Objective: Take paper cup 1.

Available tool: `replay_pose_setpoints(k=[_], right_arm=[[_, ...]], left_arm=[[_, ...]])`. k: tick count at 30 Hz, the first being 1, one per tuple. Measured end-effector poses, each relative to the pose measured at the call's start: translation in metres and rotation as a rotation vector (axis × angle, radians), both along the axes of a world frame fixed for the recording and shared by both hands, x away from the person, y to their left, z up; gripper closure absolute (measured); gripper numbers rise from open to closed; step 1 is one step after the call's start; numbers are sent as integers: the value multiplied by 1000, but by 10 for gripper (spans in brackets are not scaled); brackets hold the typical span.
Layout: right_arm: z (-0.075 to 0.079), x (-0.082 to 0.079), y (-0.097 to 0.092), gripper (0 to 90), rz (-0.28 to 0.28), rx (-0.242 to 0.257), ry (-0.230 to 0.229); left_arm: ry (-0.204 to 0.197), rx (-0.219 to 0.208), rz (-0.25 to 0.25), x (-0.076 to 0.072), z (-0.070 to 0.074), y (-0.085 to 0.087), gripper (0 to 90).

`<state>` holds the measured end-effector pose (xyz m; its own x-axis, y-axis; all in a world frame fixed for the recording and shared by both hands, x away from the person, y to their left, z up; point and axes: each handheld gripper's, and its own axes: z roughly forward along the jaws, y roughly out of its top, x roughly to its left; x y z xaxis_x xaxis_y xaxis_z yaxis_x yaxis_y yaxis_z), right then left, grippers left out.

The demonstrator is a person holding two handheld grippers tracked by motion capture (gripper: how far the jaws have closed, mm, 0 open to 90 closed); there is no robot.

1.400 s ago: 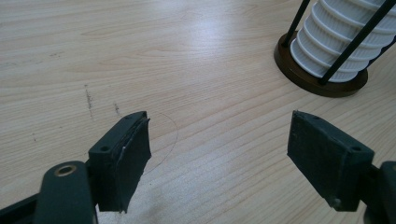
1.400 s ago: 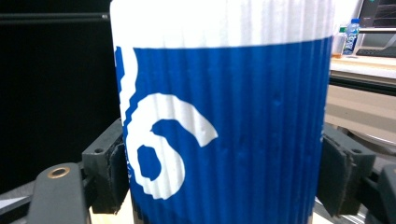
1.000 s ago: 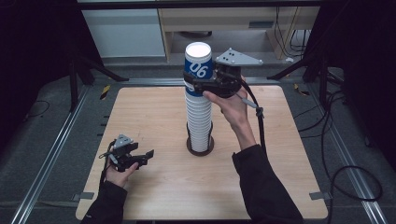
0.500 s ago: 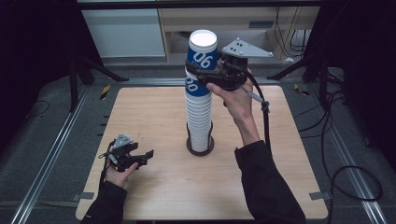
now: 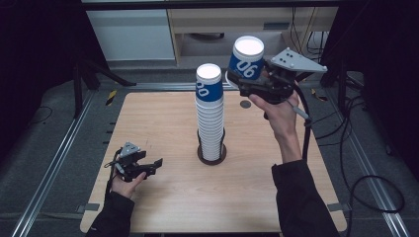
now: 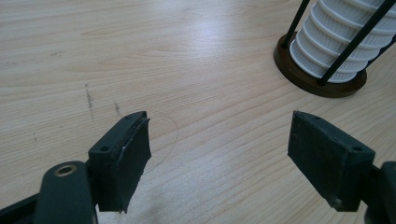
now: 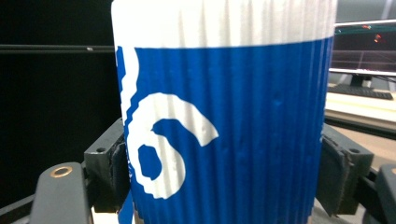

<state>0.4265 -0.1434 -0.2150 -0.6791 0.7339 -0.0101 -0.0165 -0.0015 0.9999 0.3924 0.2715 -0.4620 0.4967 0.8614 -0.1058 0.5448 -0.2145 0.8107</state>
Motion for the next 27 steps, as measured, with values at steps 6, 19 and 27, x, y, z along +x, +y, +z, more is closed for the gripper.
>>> replay_pose_setpoints(k=[6, 19, 27], right_arm=[[-20, -5, -21, 208, -19, -9, 32], [-64, -16, -40, 208, -13, -64, 91], [-91, -21, -47, 209, -1, -91, 128]], left_arm=[[2, 5, -4, 0, 0, -1, 204], [2, 13, -13, -1, 0, -3, 207], [-1, 12, -16, -2, 1, -4, 207]])
